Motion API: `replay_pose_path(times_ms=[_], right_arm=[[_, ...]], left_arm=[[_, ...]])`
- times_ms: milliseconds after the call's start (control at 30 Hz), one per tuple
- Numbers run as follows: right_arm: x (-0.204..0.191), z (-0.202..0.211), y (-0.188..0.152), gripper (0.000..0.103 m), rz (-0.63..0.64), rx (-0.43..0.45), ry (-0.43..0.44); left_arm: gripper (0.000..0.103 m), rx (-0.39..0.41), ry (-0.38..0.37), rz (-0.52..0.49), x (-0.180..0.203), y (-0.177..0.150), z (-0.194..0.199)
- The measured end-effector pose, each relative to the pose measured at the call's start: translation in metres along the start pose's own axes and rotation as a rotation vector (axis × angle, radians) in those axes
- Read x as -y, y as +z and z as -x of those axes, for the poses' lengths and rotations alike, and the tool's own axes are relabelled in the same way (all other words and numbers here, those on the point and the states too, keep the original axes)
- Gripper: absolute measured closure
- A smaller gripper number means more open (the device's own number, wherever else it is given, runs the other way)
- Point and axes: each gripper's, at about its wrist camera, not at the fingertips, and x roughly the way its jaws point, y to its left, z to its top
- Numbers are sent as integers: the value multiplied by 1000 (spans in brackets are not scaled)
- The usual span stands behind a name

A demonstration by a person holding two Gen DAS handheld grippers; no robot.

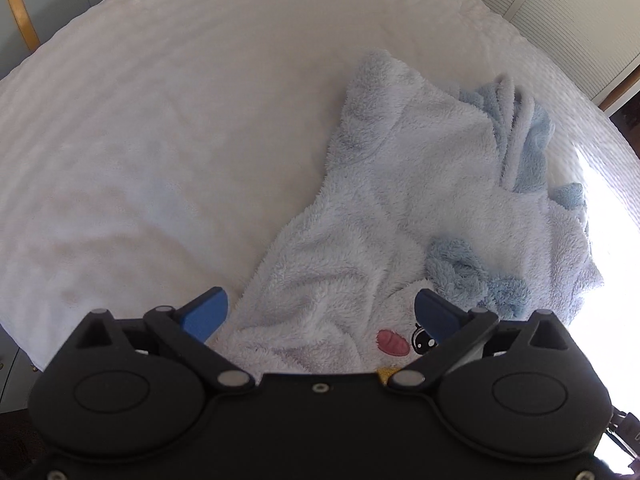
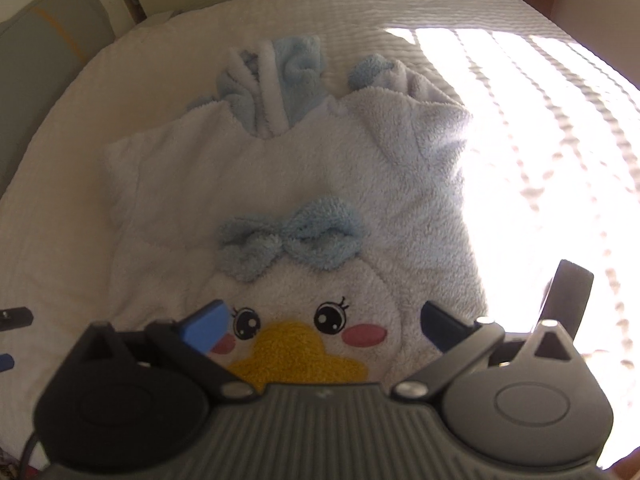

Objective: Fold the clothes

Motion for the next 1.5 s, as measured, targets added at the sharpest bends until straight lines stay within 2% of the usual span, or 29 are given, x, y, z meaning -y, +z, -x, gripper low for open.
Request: replay_pose_path(times_ms=[133, 267, 500, 567, 667, 733, 833, 900, 967, 1000, 1033, 1133, 1333, 1500], right_arm=[[-22, -8, -8, 1, -24, -3, -13], [-43, -22, -4, 1, -43, 8, -37], [-82, -49, 12, 1, -50, 96, -45], [-92, -61, 17, 1, -38, 120, -55], [-106, -81, 24, 1, -25, 147, -71], [-110, -92, 27, 1, -20, 156, -73], [-110, -104, 29, 1, 4, 160, -87], [-107, -108, 30, 1, 22, 164, -99], [-103, -110, 31, 1, 22, 167, -110], [-100, -110, 32, 1, 17, 167, -115], [-97, -110, 33, 1, 11, 167, -120], [-90, -109, 39, 1, -13, 176, -121], [-97, -102, 57, 1, 8, 226, -85], [-105, -99, 72, 1, 14, 245, -43]], left_arm=[[2, -1, -34, 12, -17, 25, -20], [2, 3, -84, 66, -29, 66, -53], [3, 58, -73, 34, -10, 140, -131], [3, 61, -65, 34, -3, 155, -168], [8, 25, -52, 42, 8, 167, -225], [21, -3, -47, 57, 14, 172, -258], [25, 22, -77, 113, 20, 181, -288], [25, 60, -102, 113, 28, 188, -295], [40, 92, -129, 65, 38, 191, -299], [67, 105, -142, 43, 43, 191, -299], [86, 110, -154, 27, 45, 188, -298], [92, 126, -190, -21, 52, 178, -292], [96, 179, -253, -122, 59, 167, -275], [96, 145, -353, -242, 83, 148, -268]])
